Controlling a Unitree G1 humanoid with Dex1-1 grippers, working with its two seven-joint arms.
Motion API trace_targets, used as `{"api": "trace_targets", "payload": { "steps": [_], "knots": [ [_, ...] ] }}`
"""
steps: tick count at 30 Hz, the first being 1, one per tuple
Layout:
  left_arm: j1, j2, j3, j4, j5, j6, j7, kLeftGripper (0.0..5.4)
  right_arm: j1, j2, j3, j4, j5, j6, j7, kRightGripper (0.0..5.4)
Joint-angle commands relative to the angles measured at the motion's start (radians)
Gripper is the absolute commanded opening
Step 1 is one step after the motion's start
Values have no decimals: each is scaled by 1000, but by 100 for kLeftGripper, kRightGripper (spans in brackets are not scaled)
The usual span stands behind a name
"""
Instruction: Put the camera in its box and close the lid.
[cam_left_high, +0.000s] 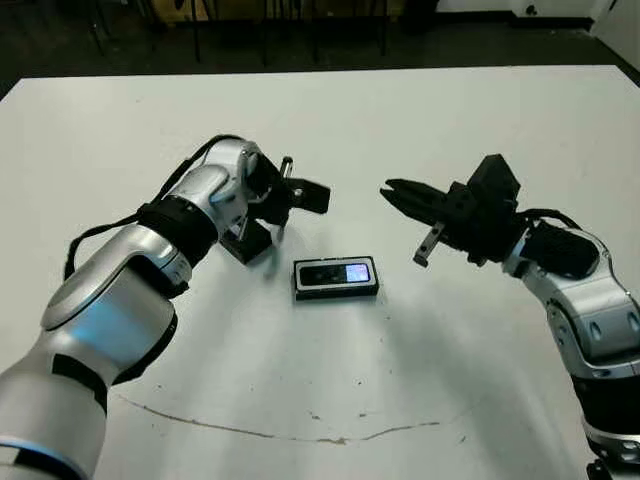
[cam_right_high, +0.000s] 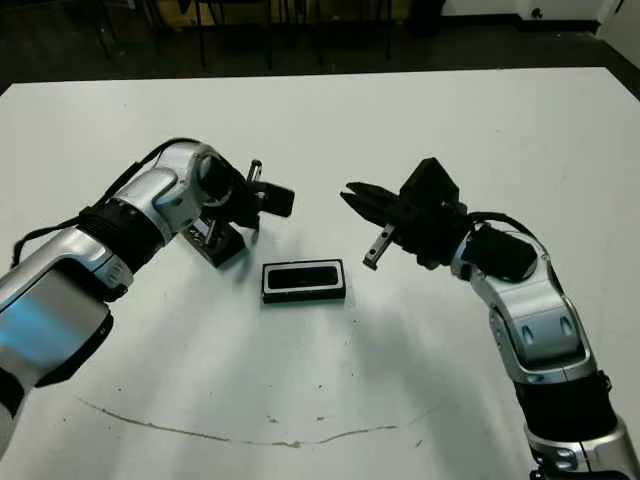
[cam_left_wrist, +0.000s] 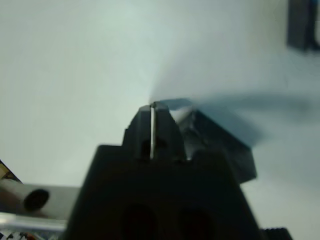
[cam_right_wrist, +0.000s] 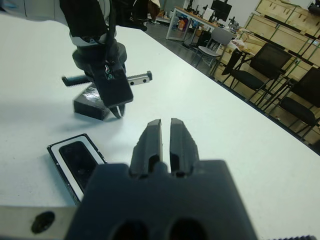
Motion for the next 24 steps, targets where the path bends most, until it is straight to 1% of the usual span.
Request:
{"api": "trace_targets", "payload": {
  "steps": [1, 5, 7, 9, 11, 14, 16, 18, 22, 24],
  "knots": [
    [51, 53, -33, -47, 16, -34, -118, 0, 18, -13, 1, 6, 2, 9, 2, 1],
    [72, 104, -27, -158, 12, -11, -234, 0, 15, -14, -3, 13, 11, 14, 9, 1],
    [81, 140, -28, -212, 12, -51, -269, 0, 14, -19, -2, 11, 10, 19, 10, 1],
    [94, 168, -25, -260, 21, -57, -286, 0, 13, -24, 0, 5, 5, 21, 9, 1],
    [110, 188, -18, -304, 34, -17, -308, 0, 12, -28, 2, 4, 1, 18, 9, 1],
    [132, 215, -14, -353, 37, 2, -330, 0, 12, -32, 5, 6, 0, 11, 8, 1],
    [145, 230, -2, -375, 31, 22, -339, 0, 12, -31, 5, 2, 2, 20, 4, 1],
    [152, 244, -7, -397, 45, 64, -355, 0, 13, -31, 5, -7, 4, 37, -1, 1],
    [187, 302, 29, -432, 28, 87, -363, 0, 19, -38, 5, -19, -3, 44, -5, 1],
    [206, 342, 48, -437, 23, 78, -358, 0, 23, -46, 5, -19, -9, 41, -1, 1]
  ]
}}
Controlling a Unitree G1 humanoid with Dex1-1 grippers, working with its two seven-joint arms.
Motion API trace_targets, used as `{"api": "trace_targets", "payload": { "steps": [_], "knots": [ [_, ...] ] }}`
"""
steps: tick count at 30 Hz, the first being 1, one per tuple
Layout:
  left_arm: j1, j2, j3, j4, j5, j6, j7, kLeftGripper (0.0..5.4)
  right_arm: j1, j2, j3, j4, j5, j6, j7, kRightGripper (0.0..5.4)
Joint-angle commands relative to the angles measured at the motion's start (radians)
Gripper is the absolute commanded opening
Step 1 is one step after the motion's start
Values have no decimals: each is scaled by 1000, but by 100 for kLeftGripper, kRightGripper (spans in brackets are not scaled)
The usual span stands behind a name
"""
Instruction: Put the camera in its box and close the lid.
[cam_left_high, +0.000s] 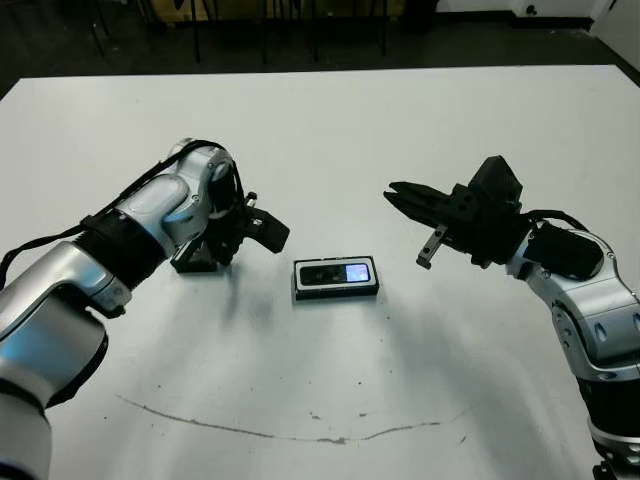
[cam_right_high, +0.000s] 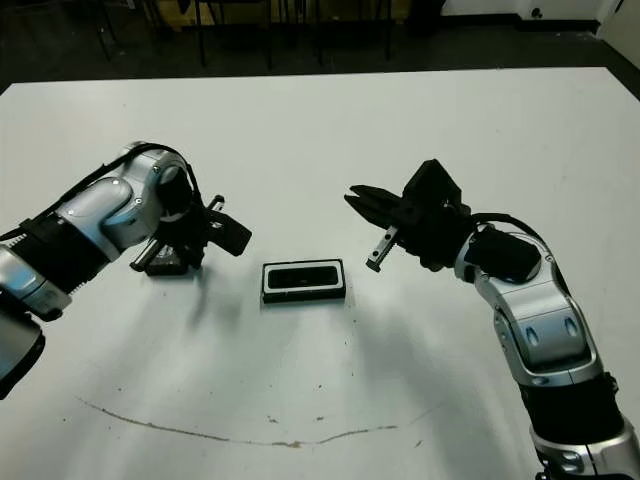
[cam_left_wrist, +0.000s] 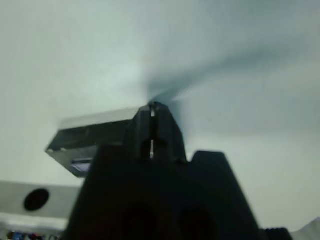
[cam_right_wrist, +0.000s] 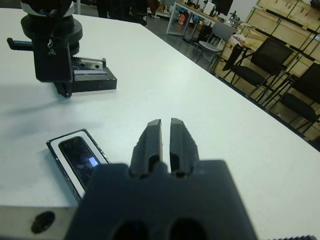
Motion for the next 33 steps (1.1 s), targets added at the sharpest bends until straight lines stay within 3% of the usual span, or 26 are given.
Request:
{"api": "trace_targets", "payload": {
  "steps": [1, 6, 12, 17, 23, 26, 28, 33],
  "knots": [
    [55, 80, 32, -4, -7, -11, 0, 0, 22, -28, 4, -1, -14, 13, 1, 1],
    [120, 141, 99, -44, -80, -44, -3, 0, 25, -29, 1, 17, -7, -6, 14, 1],
    [211, 223, 194, -376, -347, 144, -9, 0, 18, -23, 3, 29, 2, 1, 22, 1],
    [378, 208, 475, -664, -634, 303, 74, 0, 13, -28, 12, 21, -6, 20, 18, 1],
    [599, 102, 847, -850, -869, 463, 399, 0, 18, -39, 12, 18, -24, -4, 21, 1],
    [703, 13, 999, -935, -887, 503, 637, 0, 21, -38, 6, 32, -20, -20, 29, 1],
    [778, -69, 1053, -987, -821, 438, 829, 0, 22, -43, 7, 31, -22, -16, 28, 1],
    [892, -185, 1083, -969, -721, 293, 1111, 46, 23, -41, 8, 42, -20, -24, 29, 0]
  ]
}}
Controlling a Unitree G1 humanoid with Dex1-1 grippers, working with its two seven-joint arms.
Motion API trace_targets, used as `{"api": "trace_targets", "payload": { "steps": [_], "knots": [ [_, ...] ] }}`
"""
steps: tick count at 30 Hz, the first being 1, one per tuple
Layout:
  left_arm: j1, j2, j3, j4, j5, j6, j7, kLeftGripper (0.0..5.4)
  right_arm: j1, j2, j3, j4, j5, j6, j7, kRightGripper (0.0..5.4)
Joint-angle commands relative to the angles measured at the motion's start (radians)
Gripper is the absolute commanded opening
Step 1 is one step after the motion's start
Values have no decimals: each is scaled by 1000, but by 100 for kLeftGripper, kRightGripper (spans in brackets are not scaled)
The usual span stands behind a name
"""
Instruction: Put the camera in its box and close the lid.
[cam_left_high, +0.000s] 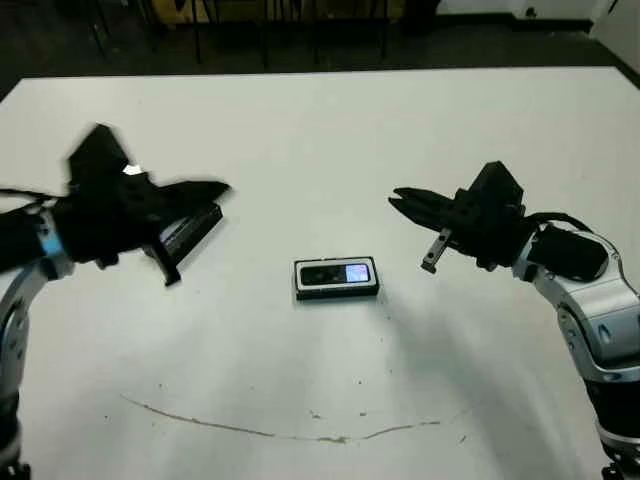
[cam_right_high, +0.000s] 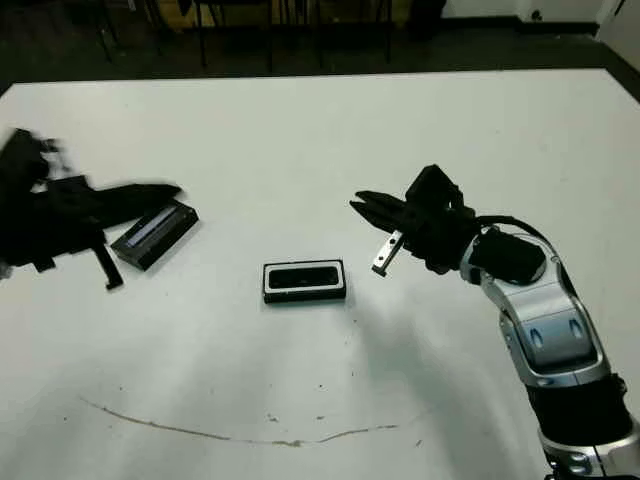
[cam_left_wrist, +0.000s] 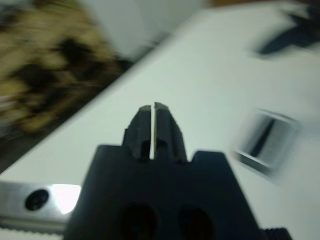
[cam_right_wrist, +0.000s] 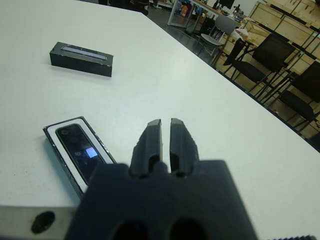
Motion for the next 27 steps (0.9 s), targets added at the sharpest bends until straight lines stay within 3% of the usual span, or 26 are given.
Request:
{"api": "trace_targets", "payload": {
  "steps": [1, 6, 15, 23, 27],
  "knots": [
    [63, -12, 4, 37, 48, -42, 96, 63, 17, -10, 2, 20, -2, -10, 7, 0],
    [79, 93, -40, 67, 35, 13, 51, 156, 16, -15, 7, 7, -6, 2, 5, 0],
    [-10, 123, -43, 216, -189, 171, -37, 322, 20, -20, 12, -6, -6, 34, 4, 0],
    [-53, 118, -57, 320, -257, 185, -26, 468, 21, -22, 13, 15, -8, 12, 13, 0],
    [-67, 125, -75, 349, -233, 182, 26, 538, 24, -17, 8, 24, 0, 8, 18, 0]
  ]
}}
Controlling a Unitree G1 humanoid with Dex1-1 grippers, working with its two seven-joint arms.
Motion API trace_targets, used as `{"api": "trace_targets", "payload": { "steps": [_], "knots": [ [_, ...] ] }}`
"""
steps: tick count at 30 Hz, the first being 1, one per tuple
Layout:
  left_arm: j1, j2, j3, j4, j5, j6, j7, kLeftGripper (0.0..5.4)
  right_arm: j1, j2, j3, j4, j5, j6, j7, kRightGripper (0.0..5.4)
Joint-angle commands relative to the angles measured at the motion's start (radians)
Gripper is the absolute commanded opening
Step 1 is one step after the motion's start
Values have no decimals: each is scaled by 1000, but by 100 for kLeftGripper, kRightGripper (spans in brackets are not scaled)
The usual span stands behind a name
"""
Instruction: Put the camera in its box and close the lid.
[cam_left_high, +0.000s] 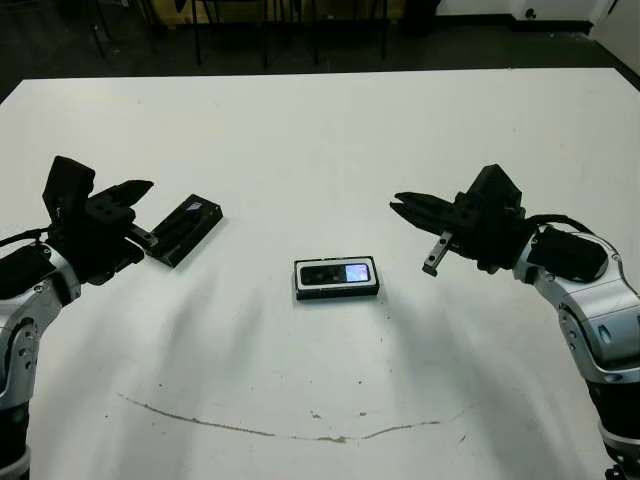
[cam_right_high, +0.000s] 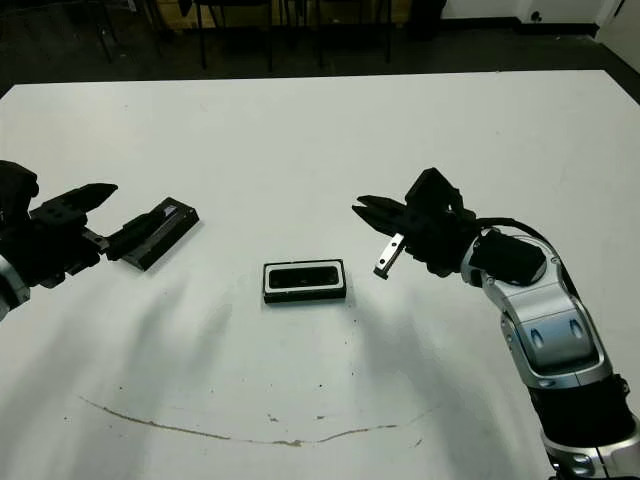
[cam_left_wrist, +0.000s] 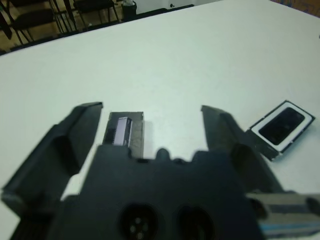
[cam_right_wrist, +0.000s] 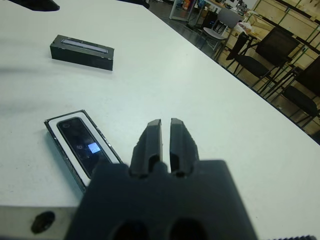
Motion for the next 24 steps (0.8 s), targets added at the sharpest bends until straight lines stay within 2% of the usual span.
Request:
{"api": "trace_targets", "payload": {
  "steps": [1, 4, 8, 17, 24],
  "knots": [
    [-13, 26, -32, 36, 45, -6, 36, 538, 20, -9, 2, 21, 4, -3, 10, 0],
    [-10, 65, -73, 63, 97, -59, 21, 538, 22, -10, 4, 15, 0, -6, 8, 0],
    [3, 93, -108, 93, 124, -108, -10, 538, 23, -6, 1, 30, 7, -26, 18, 0],
    [8, 69, -101, 123, 55, -49, -26, 538, 27, -11, -2, 15, 7, -17, 17, 0],
    [6, 66, -116, 167, 50, -42, -17, 538, 26, -20, 1, 17, -2, -26, 21, 0]
  ]
}}
